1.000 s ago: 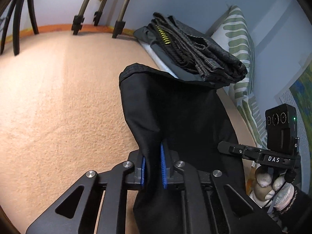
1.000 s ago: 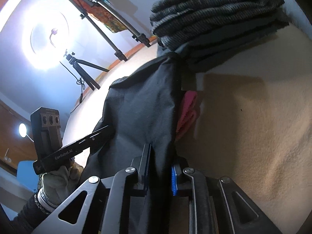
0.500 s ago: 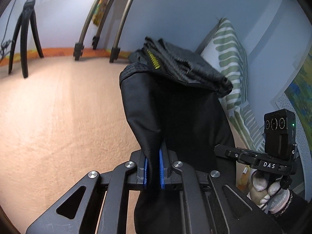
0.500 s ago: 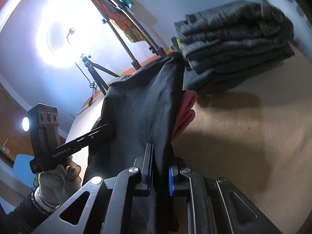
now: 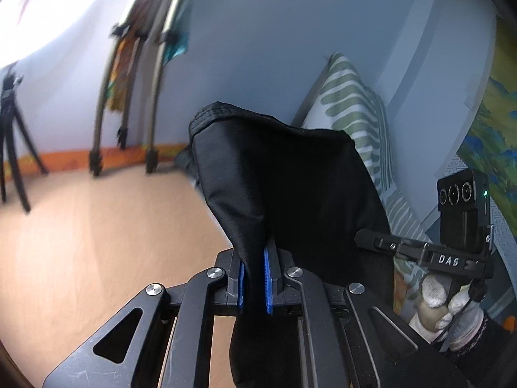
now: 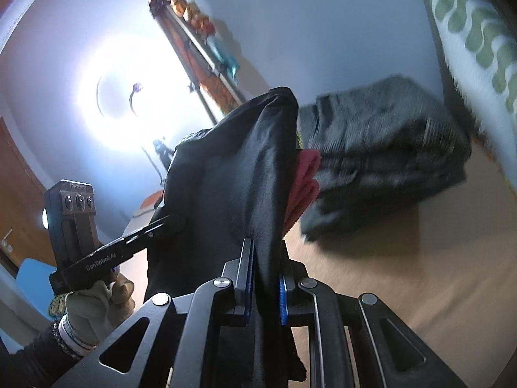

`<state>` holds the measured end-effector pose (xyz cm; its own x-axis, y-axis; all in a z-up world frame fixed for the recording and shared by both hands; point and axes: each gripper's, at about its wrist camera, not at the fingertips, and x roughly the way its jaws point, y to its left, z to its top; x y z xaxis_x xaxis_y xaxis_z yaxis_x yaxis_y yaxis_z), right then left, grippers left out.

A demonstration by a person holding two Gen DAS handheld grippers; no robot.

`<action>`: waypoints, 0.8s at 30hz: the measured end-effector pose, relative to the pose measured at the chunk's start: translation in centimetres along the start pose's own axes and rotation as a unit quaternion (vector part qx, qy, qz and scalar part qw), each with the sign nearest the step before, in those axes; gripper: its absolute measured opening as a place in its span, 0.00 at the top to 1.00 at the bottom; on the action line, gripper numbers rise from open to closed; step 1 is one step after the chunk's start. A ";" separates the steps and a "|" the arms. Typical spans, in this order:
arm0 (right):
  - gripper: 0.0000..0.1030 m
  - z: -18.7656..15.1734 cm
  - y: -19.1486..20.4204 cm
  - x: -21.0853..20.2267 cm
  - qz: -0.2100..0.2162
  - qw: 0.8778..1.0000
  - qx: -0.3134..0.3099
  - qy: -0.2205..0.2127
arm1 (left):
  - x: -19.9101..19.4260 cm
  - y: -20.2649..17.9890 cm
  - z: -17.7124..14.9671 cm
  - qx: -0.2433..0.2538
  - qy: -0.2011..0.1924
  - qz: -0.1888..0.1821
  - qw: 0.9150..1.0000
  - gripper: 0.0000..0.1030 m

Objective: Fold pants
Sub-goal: 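Lift the trousers with both grippers and move them over the folded clothes stack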

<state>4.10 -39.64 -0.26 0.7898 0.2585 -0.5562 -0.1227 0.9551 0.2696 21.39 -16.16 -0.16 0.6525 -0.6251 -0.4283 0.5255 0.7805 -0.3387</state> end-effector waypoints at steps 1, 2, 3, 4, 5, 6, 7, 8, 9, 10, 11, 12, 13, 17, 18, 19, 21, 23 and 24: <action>0.90 1.0 -0.1 -0.6 -0.003 1.000 -0.006 -0.005 | 0.3 -0.5 0.8 0.004 -0.006 -0.003 1.000 0.93; 0.90 1.9 -0.1 -1.1 -0.007 1.000 -0.012 -0.010 | 0.4 -0.8 1.5 0.007 -0.012 -0.006 1.000 0.93; 0.90 3.0 -0.2 -1.5 -0.011 1.000 -0.019 -0.015 | 0.8 -1.3 2.6 0.011 -0.021 -0.010 1.000 0.93; 0.90 3.9 -0.2 -1.9 -0.015 0.999 -0.025 -0.020 | 1.1 -1.6 3.3 0.013 -0.026 -0.012 0.999 0.93; 0.90 5.1 -0.2 -2.4 -0.019 0.999 -0.031 -0.026 | 1.3 -1.9 4.1 0.016 -0.032 -0.015 0.999 0.93; 0.90 6.1 -0.3 -3.0 -0.023 0.999 -0.036 -0.031 | 1.8 -2.2 4.9 0.019 -0.037 -0.017 0.999 0.93; 0.90 7.0 -0.4 -3.2 -0.026 0.998 -0.039 -0.035 | 2.2 -2.6 5.7 0.022 -0.042 -0.019 0.999 0.93; 0.90 8.0 -0.5 -3.1 -0.030 0.998 -0.040 -0.038 | 2.7 -2.9 6.6 0.023 -0.046 -0.021 0.998 0.93; 0.90 9.0 -0.8 -3.3 -0.033 0.998 -0.041 -0.042 | 3.3 -3.2 7.4 0.024 -0.049 -0.023 0.998 0.93; 0.90 10.1 -1.2 -3.4 -0.037 0.997 -0.040 -0.046 | 3.7 -3.3 7.9 0.025 -0.052 -0.024 0.998 0.93; 0.90 11.0 -1.7 -3.5 -0.040 0.997 -0.040 -0.049 | 4.4 -3.5 8.6 0.028 -0.055 -0.024 0.998 0.93; 0.90 11.7 -2.0 -3.7 -0.043 0.997 -0.040 -0.051 | 5.0 -3.7 9.3 0.030 -0.059 -0.025 0.998 0.93; 0.90 12.7 -2.4 -3.6 -0.047 0.997 -0.041 -0.054 | 5.5 -3.8 9.8 0.030 -0.060 -0.025 0.997 0.93; 0.90 15.6 -3.8 -3.4 -0.063 0.995 -0.049 -0.059 | 8.0 -3.9 12.0 0.034 -0.064 -0.025 0.997 0.93; 0.90 16.2 -4.1 -3.1 -0.066 0.995 -0.051 -0.059 | 8.7 -3.9 12.5 0.035 -0.064 -0.025 0.997 0.93; 0.90 16.9 -4.6 -2.8 -0.069 0.995 -0.050 -0.059 | 9.2 -3.9 12.8 0.035 -0.064 -0.024 0.997 0.93; 0.90 18.2 -5.6 -2.3 -0.073 0.995 -0.049 -0.056 | 10.4 -3.8 13.2 0.035 -0.062 -0.020 0.997 0.93; 0.90 19.5 -6.7 -1.4 -0.079 0.994 -0.051 -0.050 | 11.7 -3.5 13.4 0.035 -0.058 -0.015 0.998 0.93; 0.90 20.0 -7.4 -0.6 -0.081 0.994 -0.051 -0.044 | 12.4 -3.3 13.3 0.033 -0.054 -0.014 0.998 0.93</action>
<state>16.57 -49.80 13.84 0.8527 0.0898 -0.5146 -0.0455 0.9941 0.0981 35.03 -26.57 6.83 0.6908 -0.6460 -0.3249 0.5768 0.7632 -0.2911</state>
